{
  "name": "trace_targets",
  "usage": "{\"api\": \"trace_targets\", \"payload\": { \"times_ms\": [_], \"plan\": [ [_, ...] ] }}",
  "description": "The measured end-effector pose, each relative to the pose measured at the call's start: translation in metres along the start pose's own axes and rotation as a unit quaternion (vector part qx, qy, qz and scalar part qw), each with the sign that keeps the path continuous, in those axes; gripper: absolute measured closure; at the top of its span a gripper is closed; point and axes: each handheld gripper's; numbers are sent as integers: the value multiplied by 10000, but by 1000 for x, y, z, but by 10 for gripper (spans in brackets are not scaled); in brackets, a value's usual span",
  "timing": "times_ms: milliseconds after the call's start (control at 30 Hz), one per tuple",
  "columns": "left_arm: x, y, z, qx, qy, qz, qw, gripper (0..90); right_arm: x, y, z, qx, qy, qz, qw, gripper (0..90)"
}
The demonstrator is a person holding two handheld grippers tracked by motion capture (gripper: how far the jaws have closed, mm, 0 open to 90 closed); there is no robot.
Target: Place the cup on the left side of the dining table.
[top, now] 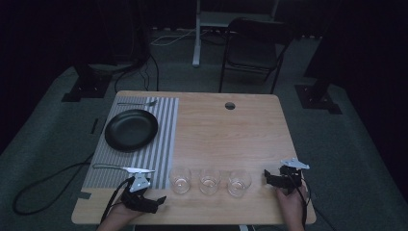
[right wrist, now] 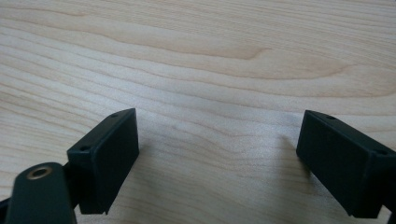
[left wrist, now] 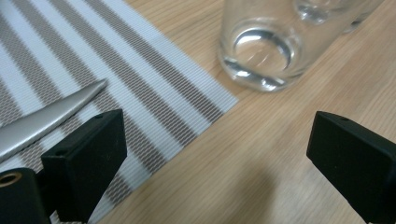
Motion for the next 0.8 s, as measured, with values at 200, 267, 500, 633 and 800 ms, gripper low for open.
{"api": "trace_targets", "payload": {
  "times_ms": [200,267,500,633,800],
  "plan": [
    [-9,7,9,63,141,213,9997,54,0,0,0,0,0,0,10000,125],
    [-12,9,12,22,207,278,9994,55,0,0,0,1,-1,0,10000,125],
    [-16,17,17,123,224,397,9989,55,0,0,0,2,-1,-1,10000,125],
    [-19,21,20,122,246,478,9985,55,0,0,0,0,1,1,10000,125],
    [-20,24,22,90,267,654,9975,55,0,0,0,1,-1,1,10000,125]
  ]
}}
Point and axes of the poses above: each handheld gripper's, and its own axes: y roughly forward along the jaws, x roughly out of its underside, z roughly to its right, and after that the axes turned 2 degrees about x, right-handed
